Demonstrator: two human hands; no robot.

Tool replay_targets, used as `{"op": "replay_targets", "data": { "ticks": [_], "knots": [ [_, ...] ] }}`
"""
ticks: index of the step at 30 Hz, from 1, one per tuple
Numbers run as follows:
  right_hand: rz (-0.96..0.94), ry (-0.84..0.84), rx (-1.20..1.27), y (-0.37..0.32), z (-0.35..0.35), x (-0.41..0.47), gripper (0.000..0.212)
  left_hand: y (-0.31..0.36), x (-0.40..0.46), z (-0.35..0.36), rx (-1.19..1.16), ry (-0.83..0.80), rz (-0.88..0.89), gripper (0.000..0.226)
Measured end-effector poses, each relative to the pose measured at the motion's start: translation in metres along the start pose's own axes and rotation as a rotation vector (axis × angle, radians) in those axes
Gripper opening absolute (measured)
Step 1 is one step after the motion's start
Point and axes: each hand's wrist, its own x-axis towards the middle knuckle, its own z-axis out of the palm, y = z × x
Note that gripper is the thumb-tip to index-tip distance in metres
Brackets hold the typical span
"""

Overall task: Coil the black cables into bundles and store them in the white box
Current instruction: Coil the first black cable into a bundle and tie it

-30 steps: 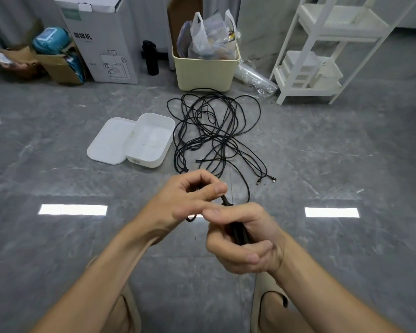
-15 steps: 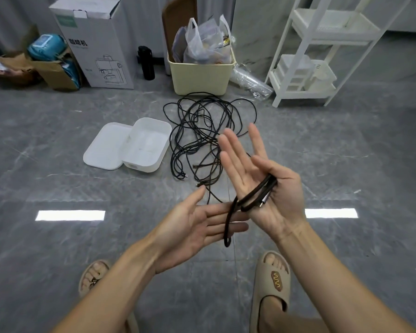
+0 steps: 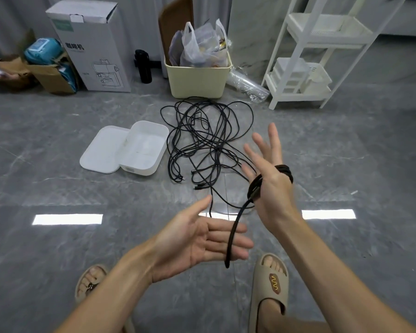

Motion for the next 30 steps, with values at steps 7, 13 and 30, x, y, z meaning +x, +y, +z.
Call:
{"op": "replay_targets", "data": {
  "ticks": [7,13,30],
  "knots": [
    [-0.159,-0.143,-0.786,0.023,-0.013,0.0,0.059,-0.002,-0.004,0.012,0.546,0.189,0.142,0.054],
    [0.608,-0.604,-0.661,0.019,-0.011,-0.012,0.027,0.02,-0.024,0.008,0.873,0.274,0.501,0.016],
    [0.856,-1.192,0.715,0.009,0.022,-0.028,0.101,0.026,-0.024,-0.006,0.587,0.608,0.496,0.024]
  ]
}}
